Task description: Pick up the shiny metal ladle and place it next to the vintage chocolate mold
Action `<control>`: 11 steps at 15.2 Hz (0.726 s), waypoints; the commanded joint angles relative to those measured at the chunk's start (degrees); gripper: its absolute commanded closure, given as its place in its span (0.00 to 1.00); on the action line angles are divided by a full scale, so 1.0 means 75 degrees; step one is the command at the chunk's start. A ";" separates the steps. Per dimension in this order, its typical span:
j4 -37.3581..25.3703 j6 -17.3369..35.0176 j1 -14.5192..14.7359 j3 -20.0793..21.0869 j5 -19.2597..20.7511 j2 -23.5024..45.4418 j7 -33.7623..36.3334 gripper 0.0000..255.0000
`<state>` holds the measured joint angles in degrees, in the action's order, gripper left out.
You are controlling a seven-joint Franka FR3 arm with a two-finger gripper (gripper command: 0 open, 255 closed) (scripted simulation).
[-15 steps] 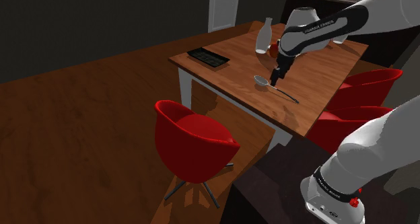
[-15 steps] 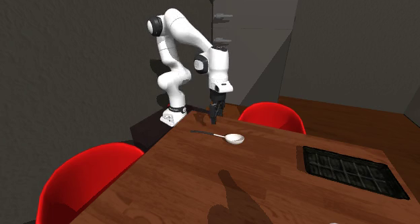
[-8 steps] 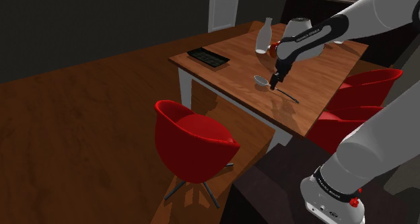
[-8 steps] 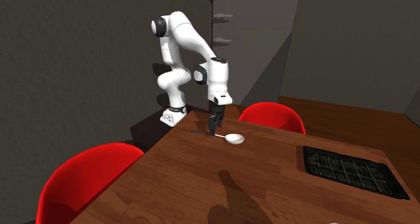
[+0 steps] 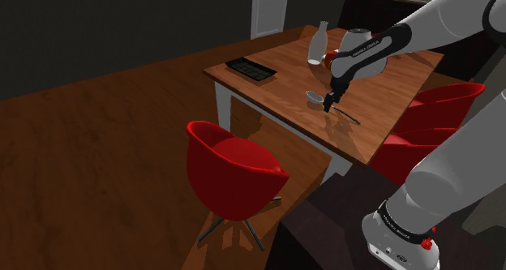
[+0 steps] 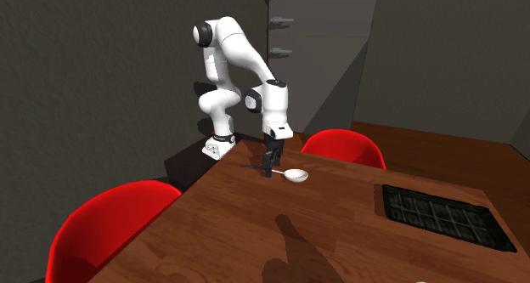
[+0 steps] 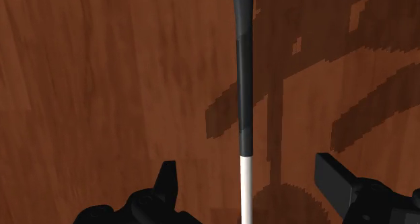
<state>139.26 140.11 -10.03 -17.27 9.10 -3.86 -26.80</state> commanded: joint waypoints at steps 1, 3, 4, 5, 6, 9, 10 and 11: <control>0.0001 0.0005 -0.0001 -0.0001 -0.0001 0.0002 -0.0001 0.00; 0.0001 0.0003 0.0000 -0.0001 0.0000 0.0002 -0.0001 0.00; 0.0001 0.0003 0.0000 -0.0001 0.0000 0.0002 -0.0001 1.00; 0.0001 0.0003 0.0000 -0.0001 0.0000 0.0002 -0.0001 1.00; 0.0001 0.0003 0.0000 -0.0001 0.0000 0.0002 -0.0001 1.00; 0.0001 0.0003 0.0000 -0.0001 0.0000 0.0002 -0.0001 1.00; 0.0001 0.0003 0.0000 -0.0001 0.0000 0.0002 -0.0001 1.00; 0.0001 0.0003 0.0000 -0.0001 0.0000 0.0002 -0.0001 1.00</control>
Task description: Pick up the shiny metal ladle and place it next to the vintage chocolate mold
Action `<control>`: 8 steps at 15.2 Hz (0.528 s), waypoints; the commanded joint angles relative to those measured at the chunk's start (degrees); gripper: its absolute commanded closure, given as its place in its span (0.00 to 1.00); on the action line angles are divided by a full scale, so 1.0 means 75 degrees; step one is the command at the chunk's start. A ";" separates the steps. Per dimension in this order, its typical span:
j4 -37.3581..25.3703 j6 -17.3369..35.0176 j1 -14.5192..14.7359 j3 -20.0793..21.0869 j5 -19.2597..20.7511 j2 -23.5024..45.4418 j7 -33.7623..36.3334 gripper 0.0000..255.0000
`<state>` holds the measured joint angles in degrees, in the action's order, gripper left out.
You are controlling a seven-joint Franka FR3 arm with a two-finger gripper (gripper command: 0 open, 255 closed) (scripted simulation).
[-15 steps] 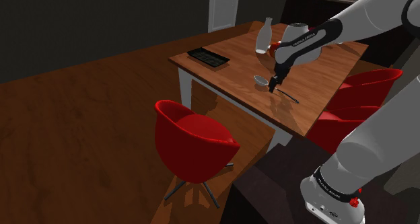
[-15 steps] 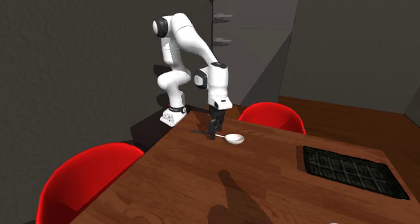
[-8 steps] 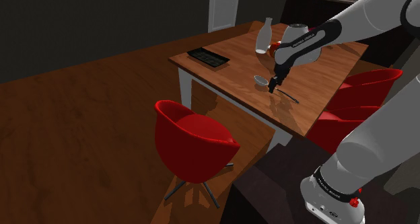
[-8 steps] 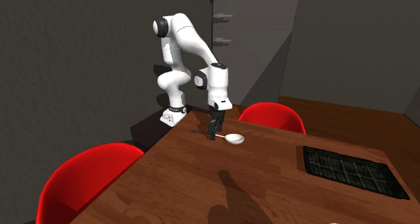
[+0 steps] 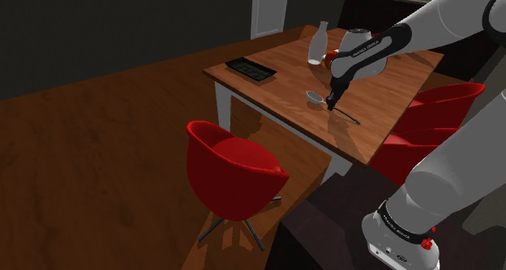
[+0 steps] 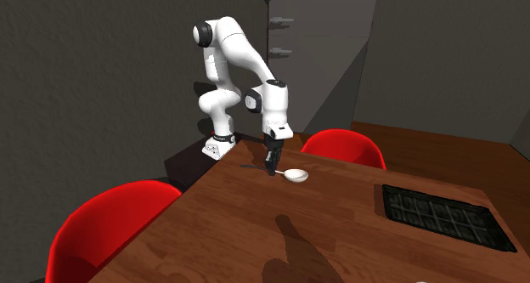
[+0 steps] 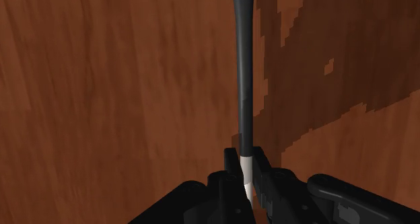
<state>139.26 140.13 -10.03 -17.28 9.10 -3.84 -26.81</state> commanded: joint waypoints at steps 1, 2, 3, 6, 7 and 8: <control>0.0000 0.0000 0.0000 0.0000 0.0000 0.0000 0.0000 1.00; 0.0000 0.0000 0.0000 0.0000 0.0000 0.0000 0.0000 1.00; -0.0035 -0.0110 0.0000 0.0005 0.0015 -0.0077 0.0005 1.00; -0.0155 -0.0442 0.0002 0.0023 0.0050 -0.0293 0.0015 1.00; -0.0199 -0.0553 0.0002 0.0029 0.0060 -0.0362 0.0017 1.00; -0.0243 -0.0664 0.0003 0.0036 0.0069 -0.0429 0.0019 1.00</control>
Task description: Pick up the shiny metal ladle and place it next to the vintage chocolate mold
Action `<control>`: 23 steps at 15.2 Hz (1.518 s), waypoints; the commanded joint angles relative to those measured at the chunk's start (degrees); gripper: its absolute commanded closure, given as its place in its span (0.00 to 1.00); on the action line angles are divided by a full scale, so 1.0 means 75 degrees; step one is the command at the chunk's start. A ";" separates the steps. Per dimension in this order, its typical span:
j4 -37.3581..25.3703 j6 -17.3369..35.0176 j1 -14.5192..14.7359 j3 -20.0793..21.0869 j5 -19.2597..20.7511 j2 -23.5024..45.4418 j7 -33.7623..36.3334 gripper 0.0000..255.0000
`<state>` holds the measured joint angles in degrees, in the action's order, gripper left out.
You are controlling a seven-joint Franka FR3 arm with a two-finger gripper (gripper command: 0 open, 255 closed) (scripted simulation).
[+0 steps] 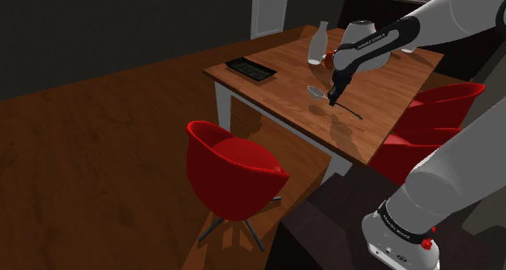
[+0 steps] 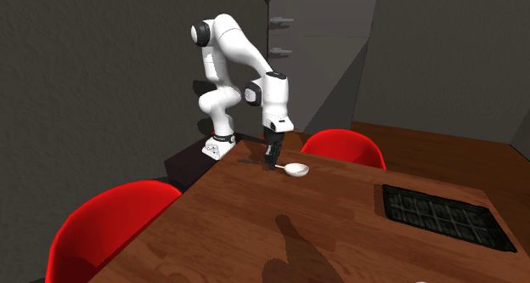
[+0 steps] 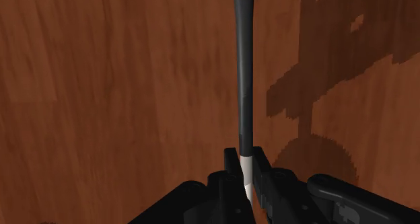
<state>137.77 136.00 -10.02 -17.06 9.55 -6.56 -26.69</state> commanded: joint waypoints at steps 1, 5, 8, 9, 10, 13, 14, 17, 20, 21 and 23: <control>-0.0090 -0.0223 0.0002 0.0015 0.0018 -0.0131 0.0004 1.00; -0.0293 -0.0662 0.0005 0.0045 0.0041 -0.0372 0.0004 1.00; -0.0461 -0.0988 0.0009 0.0069 0.0052 -0.0533 -0.0002 1.00; -0.0521 -0.1097 0.0010 0.0077 0.0054 -0.0583 -0.0004 1.00; -0.0581 -0.1205 0.0012 0.0085 0.0056 -0.0631 -0.0007 1.00; -0.0774 -0.1527 0.0017 0.0109 0.0058 -0.0763 -0.0017 1.00; -0.0841 -0.1634 0.0019 0.0118 0.0058 -0.0804 -0.0021 1.00; -0.1390 -0.1760 0.0156 0.0227 -0.0103 -0.0351 0.0107 1.00; -0.2195 -0.1871 0.0330 0.0370 -0.0324 0.0384 0.0286 1.00; -0.2481 -0.1922 0.0380 0.0416 -0.0393 0.0632 0.0342 1.00; -0.3082 -0.2046 0.0468 0.0504 -0.0523 0.1134 0.0448 1.00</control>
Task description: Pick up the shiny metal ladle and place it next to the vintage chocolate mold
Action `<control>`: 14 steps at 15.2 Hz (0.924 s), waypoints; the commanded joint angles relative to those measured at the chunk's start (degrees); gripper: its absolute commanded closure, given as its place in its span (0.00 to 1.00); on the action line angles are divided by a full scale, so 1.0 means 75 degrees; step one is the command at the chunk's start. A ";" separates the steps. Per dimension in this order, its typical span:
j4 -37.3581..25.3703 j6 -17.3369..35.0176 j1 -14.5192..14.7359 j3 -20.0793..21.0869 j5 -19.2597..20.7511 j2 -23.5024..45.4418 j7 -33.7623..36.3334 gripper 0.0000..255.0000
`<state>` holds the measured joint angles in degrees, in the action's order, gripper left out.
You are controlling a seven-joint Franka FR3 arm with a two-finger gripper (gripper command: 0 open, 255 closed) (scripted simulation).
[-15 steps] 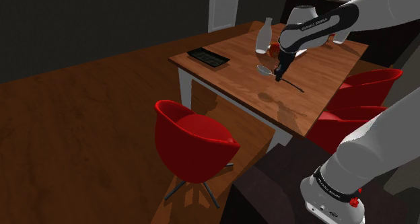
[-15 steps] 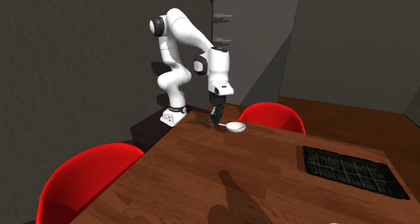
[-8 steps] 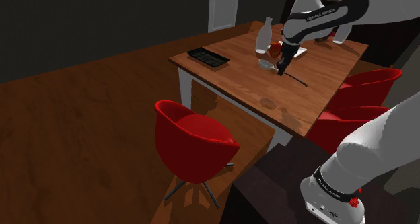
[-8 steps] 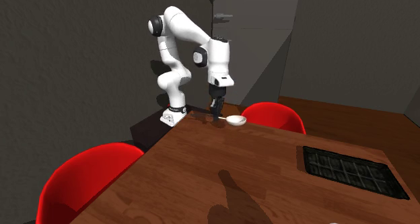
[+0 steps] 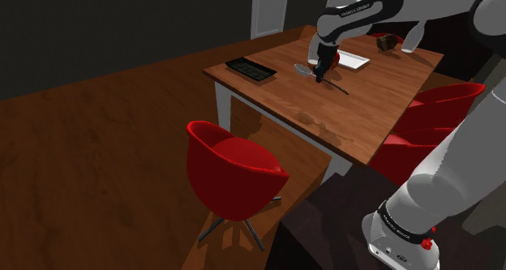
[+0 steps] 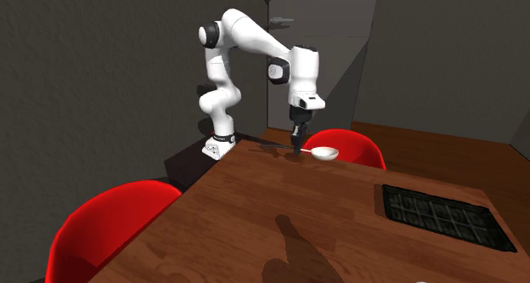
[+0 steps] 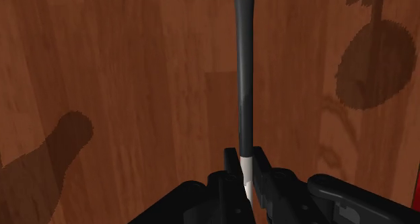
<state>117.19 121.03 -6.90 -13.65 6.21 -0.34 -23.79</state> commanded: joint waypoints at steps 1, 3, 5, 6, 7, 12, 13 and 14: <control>-0.0654 -0.0122 0.0091 0.0090 -0.0140 0.0559 0.0112 1.00; -0.1319 -0.0292 0.0161 0.0169 -0.0255 0.1076 0.0211 1.00; -0.2037 -0.0495 0.0218 0.0244 -0.0361 0.1611 0.0305 1.00; -0.2417 -0.0610 0.0242 0.0280 -0.0411 0.1885 0.0351 1.00; -0.2815 -0.0735 0.0263 0.0315 -0.0460 0.2167 0.0396 1.00; -0.3501 -0.0756 0.0297 0.0392 -0.0560 0.2851 0.0505 1.00; -0.3435 -0.0665 0.0296 0.0394 -0.0562 0.2877 0.0510 1.00; -0.3368 -0.0573 0.0295 0.0396 -0.0564 0.2902 0.0515 1.00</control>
<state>91.43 116.08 -4.72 -10.70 1.97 21.29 -20.02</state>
